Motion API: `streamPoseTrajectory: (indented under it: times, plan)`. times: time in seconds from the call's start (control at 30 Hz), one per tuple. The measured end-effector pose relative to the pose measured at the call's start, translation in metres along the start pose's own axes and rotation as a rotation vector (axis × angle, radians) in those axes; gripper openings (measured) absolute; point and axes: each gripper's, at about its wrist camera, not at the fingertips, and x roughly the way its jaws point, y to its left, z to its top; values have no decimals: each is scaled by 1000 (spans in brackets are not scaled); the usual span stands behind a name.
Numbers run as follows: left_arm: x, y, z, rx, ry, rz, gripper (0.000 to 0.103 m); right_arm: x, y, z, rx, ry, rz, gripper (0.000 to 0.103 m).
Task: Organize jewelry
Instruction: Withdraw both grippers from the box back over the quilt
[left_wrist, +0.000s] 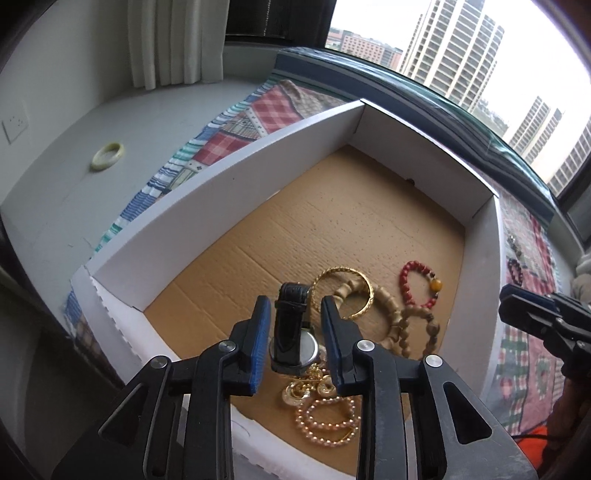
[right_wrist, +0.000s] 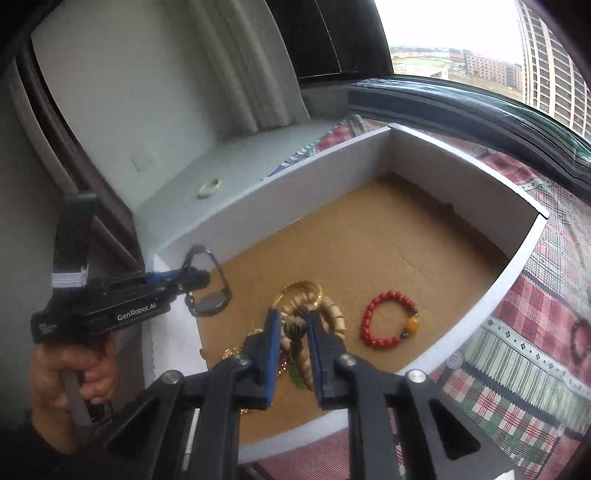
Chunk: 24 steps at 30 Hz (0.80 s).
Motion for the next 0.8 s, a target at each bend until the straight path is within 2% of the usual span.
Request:
streamPoseTrajectory:
  times: [0.03,0.07,0.1,0.23,0.4,0.6,0.8]
  plan:
    - [-4,-4,-1,14,-20,14,56,-1,-3,0,17,1,1,24]
    - [-8,-8,-1,27,-43,37,61,-6,-6,1,30,-9,7,39]
    - [-13,-14,0,42,-63,56,68,-12,-7,1,31,-25,9,49]
    - [-26,-38,0,93,-109,53,79,-37,-12,3,22,-90,-30,51]
    - [-44,-84,-9,191,-156,4,87,-62,-25,-6,40,-138,-99,63]
    - [-56,-142,-27,289,-154,-141,91,-86,-41,-33,19,-172,-214,68]
    - [-53,-205,-63,392,-84,-291,95,-116,-84,-94,72,-168,-330,73]
